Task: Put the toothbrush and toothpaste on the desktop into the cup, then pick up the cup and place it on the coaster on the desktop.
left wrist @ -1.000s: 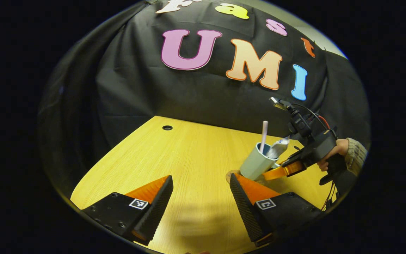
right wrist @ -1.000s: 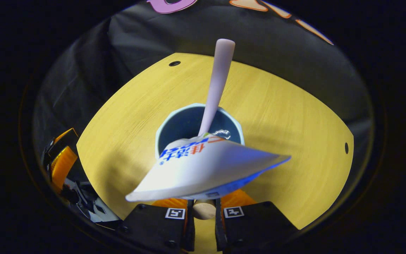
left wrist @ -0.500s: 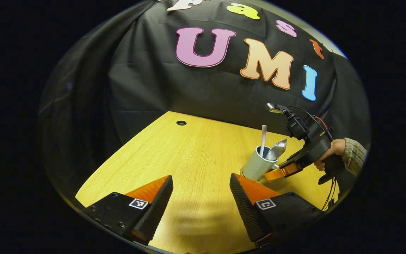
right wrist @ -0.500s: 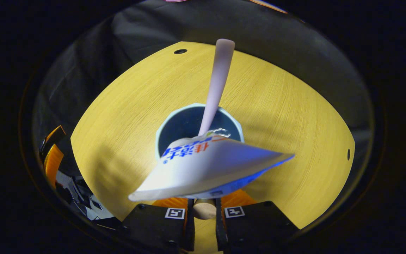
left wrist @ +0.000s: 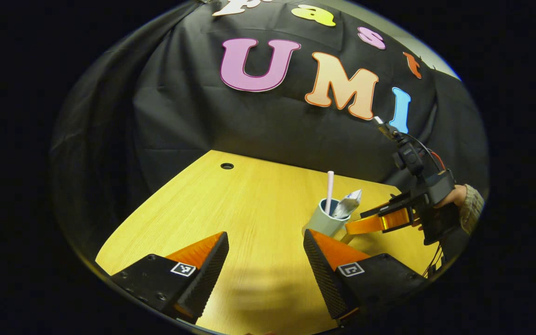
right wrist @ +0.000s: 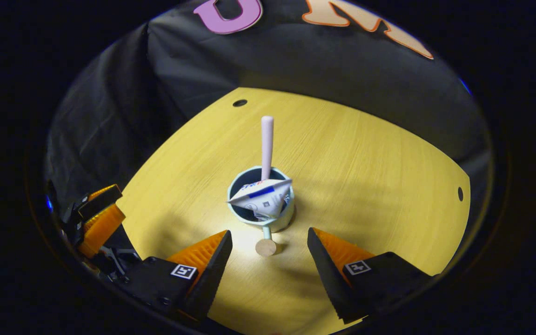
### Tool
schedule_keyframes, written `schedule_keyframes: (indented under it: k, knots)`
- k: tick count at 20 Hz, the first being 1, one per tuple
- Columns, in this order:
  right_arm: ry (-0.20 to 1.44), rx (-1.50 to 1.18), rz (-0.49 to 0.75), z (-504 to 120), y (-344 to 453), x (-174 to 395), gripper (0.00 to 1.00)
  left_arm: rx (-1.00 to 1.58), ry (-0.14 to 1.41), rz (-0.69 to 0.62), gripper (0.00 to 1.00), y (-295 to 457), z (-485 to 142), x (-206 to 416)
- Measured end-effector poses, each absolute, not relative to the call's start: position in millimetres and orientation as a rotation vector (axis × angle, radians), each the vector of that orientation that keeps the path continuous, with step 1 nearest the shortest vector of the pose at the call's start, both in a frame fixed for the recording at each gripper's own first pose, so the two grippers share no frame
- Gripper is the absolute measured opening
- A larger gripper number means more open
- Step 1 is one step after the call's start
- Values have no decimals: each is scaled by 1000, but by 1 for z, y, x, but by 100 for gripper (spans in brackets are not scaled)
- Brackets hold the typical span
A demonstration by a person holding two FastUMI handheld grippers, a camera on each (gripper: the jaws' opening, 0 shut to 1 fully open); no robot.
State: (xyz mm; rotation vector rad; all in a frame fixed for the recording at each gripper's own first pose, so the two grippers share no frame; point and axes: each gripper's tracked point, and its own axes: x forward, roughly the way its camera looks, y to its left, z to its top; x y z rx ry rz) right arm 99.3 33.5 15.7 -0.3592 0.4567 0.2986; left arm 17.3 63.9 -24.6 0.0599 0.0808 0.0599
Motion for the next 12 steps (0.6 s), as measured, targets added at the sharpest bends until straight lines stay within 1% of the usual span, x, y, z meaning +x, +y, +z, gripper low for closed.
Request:
schedule_keyframes:
  k: [1, 2, 3, 4, 5, 6, 7, 8, 9, 10, 11, 12]
  knots:
    - [399, -330, 281, 28, 26, 92, 99, 64, 81, 48, 94, 58, -24, 19]
    - [346, -298, 265, 39, 17, 80, 99, 73, 81, 38, 94, 52, -23, 20]
    - [293, -264, 246, 50, 7, 69, 95, 83, 84, 32, 94, 48, -23, 22]
    - [241, -233, 228, 61, -3, 59, 95, 93, 91, 28, 94, 46, -24, 23]
    - [195, -200, 211, 71, -16, 46, 99, 102, 98, 24, 94, 43, -26, 25]
    - [168, -166, 194, 76, -27, 36, 99, 107, 106, 19, 94, 42, -28, 26]
    - [149, -132, 180, 76, -34, 29, 95, 109, 113, 13, 94, 38, -29, 27]
    - [126, -96, 167, 77, -41, 23, 95, 108, 121, 7, 94, 35, -29, 28]
    - [95, -68, 157, 79, -49, 18, 99, 107, 129, 8, 94, 32, -29, 29]
    - [67, -48, 142, 81, -57, 14, 95, 106, 130, 14, 94, 31, -28, 30]
    - [52, -34, 128, 82, -65, 8, 94, 102, 128, 20, 94, 30, -28, 31]
    - [44, -18, 115, 82, -73, 3, 99, 99, 125, 24, 94, 28, -27, 31]
